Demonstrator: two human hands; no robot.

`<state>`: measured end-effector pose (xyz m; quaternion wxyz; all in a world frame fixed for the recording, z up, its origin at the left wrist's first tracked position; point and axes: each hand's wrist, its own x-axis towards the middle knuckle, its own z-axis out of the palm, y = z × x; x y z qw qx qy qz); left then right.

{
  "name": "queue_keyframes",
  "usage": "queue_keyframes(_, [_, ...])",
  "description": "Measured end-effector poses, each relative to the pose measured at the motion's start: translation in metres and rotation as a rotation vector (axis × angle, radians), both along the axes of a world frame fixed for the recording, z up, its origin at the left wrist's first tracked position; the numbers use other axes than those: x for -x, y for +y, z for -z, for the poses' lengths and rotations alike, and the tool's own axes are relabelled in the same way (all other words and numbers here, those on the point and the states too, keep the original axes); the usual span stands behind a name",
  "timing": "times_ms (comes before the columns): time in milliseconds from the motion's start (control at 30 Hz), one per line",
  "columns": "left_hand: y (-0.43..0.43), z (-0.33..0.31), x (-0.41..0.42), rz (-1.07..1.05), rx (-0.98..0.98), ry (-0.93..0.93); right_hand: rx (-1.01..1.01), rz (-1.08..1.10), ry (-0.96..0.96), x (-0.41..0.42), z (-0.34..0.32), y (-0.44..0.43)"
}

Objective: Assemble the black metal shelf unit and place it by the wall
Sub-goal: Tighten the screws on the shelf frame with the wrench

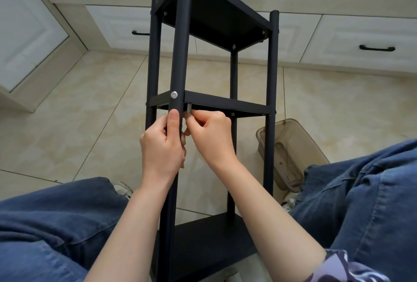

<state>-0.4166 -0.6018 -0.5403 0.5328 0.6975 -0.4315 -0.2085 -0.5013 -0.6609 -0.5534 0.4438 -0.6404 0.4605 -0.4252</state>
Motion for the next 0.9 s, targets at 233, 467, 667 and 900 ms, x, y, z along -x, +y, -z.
queue_keyframes(233, [0.000, 0.001, 0.000, 0.004, 0.001, -0.002, 0.082, 0.005, -0.073, -0.010, 0.017, -0.003])
queue_keyframes(467, [0.002, 0.001, 0.002, 0.011, 0.009, 0.006, 0.088, 0.036, -0.111, -0.016, 0.024, -0.006])
queue_keyframes(667, [0.002, -0.001, 0.003, 0.003, -0.001, 0.008, 0.039, -0.010, -0.014, -0.009, 0.018, -0.007])
queue_keyframes(900, [0.000, -0.001, 0.004, -0.008, -0.011, 0.026, -0.172, -0.052, 0.001, 0.008, 0.009, -0.004])
